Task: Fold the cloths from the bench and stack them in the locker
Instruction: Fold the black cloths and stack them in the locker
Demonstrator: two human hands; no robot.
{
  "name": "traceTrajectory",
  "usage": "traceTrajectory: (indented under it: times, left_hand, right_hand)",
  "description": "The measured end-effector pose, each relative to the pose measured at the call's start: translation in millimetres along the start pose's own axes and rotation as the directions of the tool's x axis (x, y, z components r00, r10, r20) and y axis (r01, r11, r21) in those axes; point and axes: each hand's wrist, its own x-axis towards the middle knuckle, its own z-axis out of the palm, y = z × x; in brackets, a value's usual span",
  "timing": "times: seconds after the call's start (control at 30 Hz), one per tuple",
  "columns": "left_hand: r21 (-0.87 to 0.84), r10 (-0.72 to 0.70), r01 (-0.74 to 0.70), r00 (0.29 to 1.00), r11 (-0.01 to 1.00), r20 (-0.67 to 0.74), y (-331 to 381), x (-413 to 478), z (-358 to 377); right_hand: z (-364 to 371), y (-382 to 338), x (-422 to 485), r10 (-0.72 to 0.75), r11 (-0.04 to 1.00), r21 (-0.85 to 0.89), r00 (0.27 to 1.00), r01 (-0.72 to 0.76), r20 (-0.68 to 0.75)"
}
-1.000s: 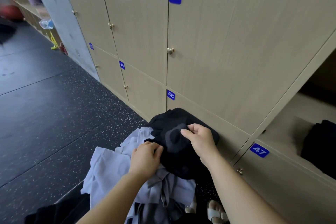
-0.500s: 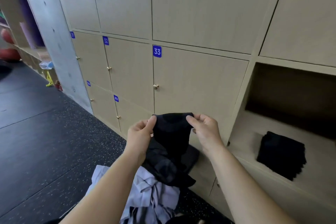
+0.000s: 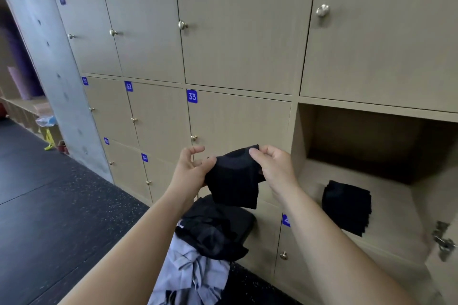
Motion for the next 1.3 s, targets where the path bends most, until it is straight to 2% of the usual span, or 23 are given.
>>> traceTrajectory:
  times: [0.1, 0.17, 0.23, 0.33, 0.4, 0.43, 0.57, 0.83, 0.93, 1.03, 1.07, 1.17, 1.3]
  left_hand:
    - [0.092, 0.061, -0.071, 0.992, 0.993, 0.111, 5.4, -2.7, 5.5]
    - [0.131, 0.091, -0.106, 0.99, 0.986, 0.111, 11.5, -3.2, 9.3]
    - [0.092, 0.092, -0.103, 0.988, 0.99, 0.123, 16.5, -2.8, 11.8]
    - [0.013, 0.05, -0.052, 0.989, 0.999, 0.141, 20.5, 0.1, 14.7]
    - [0.068, 0.088, -0.094, 0.992, 0.993, 0.086, 21.7, 4.7, 16.8]
    - [0.1, 0.114, -0.118, 0.992, 0.988, 0.049, 22.7, 7.2, 18.0]
    - [0.161, 0.175, -0.166, 0.984, 0.973, -0.038, 33.5, 15.8, 21.3]
    - [0.281, 0.167, -0.181, 0.983, 0.942, 0.076, 56.3, 26.5, 19.8]
    - [0.223, 0.111, -0.137, 0.986, 0.965, 0.127, 60.2, 30.4, 21.8]
    - [0.066, -0.016, 0.003, 0.979, 0.998, 0.203, 66.3, 28.6, 28.1]
    - [0.066, -0.042, 0.028, 0.973, 0.997, 0.226, 67.7, 27.3, 29.8]
    - [0.272, -0.047, -0.035, 0.956, 0.962, 0.291, 70.5, 24.7, 36.2]
    - [0.471, -0.023, -0.11, 0.963, 0.875, 0.268, 72.7, 27.9, 45.8]
  right_hand:
    - [-8.8, -10.6, -2.1, 0.006, 1.0, -0.012, 0.997, -0.005, 0.074]
    - [-13.2, -16.6, -2.4, -0.016, 0.998, -0.052, 0.995, 0.021, 0.101]
    - [-16.5, -19.6, 2.2, -0.048, 0.992, -0.114, 0.996, 0.057, 0.079]
    - [-19.5, -20.5, 10.7, -0.106, 0.937, -0.331, 0.993, 0.116, 0.047]
    - [-21.7, -23.3, 14.5, -0.138, 0.888, -0.439, 0.99, 0.137, 0.028]
    - [-23.4, -25.0, 15.9, -0.153, 0.888, -0.436, 0.988, 0.149, 0.025]
    - [-27.9, -37.1, 19.1, -0.122, 0.968, -0.216, 0.991, 0.13, 0.049]
    - [-28.9, -49.3, 29.3, -0.103, 0.988, -0.11, 0.995, 0.104, 0.015]
    - [-28.5, -52.4, 30.8, -0.106, 0.989, -0.102, 0.994, 0.105, -0.005]
    - [-28.0, -53.4, 31.4, -0.109, 0.99, -0.095, 0.994, 0.107, -0.015]
    - [-28.0, -53.0, 31.7, -0.113, 0.99, -0.093, 0.993, 0.111, -0.02]
    - [-28.6, -52.1, 31.0, -0.117, 0.988, -0.102, 0.993, 0.115, -0.01]
    - [-34.5, -55.1, 27.3, -0.136, 0.985, -0.095, 0.989, 0.142, 0.064]
